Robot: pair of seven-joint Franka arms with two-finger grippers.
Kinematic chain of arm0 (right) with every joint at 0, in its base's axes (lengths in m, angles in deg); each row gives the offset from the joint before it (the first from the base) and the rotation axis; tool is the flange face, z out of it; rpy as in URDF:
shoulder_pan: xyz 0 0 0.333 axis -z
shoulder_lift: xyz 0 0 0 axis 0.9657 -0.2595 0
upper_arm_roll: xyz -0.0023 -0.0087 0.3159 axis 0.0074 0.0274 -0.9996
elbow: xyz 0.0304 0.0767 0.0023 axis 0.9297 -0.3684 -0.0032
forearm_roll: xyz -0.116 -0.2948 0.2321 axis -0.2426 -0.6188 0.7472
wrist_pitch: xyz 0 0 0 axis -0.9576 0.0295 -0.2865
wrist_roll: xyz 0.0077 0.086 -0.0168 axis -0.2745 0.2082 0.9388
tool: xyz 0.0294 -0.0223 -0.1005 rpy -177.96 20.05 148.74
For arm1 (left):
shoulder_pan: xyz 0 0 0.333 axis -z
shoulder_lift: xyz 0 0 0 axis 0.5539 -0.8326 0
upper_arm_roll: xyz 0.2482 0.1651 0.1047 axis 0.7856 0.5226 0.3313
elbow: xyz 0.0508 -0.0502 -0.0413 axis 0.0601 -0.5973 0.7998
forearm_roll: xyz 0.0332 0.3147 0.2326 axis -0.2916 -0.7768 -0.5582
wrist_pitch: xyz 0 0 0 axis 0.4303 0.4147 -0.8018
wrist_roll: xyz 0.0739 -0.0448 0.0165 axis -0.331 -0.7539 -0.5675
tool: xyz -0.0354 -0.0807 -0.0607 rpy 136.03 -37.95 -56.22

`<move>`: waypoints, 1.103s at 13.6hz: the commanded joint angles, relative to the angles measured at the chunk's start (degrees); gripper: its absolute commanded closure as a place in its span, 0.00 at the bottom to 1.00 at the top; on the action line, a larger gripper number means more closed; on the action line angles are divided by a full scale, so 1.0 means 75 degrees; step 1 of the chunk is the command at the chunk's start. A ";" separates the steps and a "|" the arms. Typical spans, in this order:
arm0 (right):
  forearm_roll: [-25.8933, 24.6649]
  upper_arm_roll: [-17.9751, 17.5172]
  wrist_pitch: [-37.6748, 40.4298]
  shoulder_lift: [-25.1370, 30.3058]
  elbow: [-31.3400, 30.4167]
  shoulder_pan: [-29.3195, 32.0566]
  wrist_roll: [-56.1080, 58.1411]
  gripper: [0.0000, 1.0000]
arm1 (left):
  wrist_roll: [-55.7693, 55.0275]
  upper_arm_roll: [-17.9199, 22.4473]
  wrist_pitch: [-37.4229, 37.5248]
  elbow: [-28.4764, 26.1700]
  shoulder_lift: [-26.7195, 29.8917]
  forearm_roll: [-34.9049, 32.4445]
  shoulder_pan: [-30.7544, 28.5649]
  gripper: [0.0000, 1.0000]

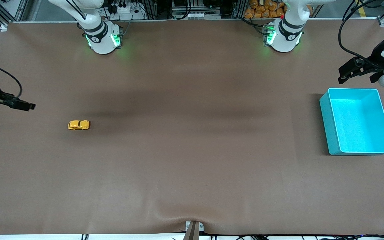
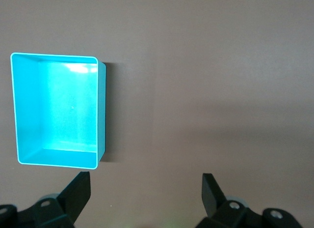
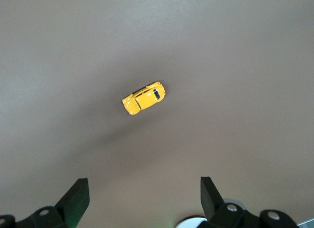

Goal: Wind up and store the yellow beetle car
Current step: 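Move the right gripper toward the yellow beetle car, then lower the right gripper over the yellow car and grasp it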

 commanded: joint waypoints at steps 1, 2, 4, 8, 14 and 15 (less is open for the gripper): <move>0.0098 -0.0002 -0.0582 0.0099 -0.0679 -0.0058 -0.1097 0.00 | 0.0092 -0.0021 -0.0024 0.0122 -0.0041 0.0183 -0.0071 0.00; 0.0214 -0.0002 -0.0793 0.0123 -0.0891 -0.0047 -0.1507 0.00 | 0.0092 -0.0044 -0.0024 0.0122 -0.0041 0.0183 -0.0071 0.00; 0.0693 -0.0002 -0.1378 0.0111 -0.1173 -0.0023 -0.2700 0.00 | 0.0092 -0.0021 -0.0024 0.0122 -0.0041 0.0183 -0.0071 0.00; 0.0754 -0.0002 -0.2784 0.0158 -0.2274 -0.0186 -0.4705 0.00 | 0.0092 -0.0021 -0.0024 0.0122 -0.0041 0.0183 -0.0071 0.00; 0.0754 -0.0002 -0.3970 -0.0344 -0.2733 -0.0269 -0.7391 0.00 | 0.0092 -0.0021 -0.0012 0.0122 -0.0041 0.0183 -0.0060 0.00; 0.0731 -0.0002 -0.4145 -0.0450 -0.2768 -0.0281 -0.7637 0.00 | 0.0092 -0.0021 -0.0012 0.0122 -0.0041 0.0183 -0.0060 0.00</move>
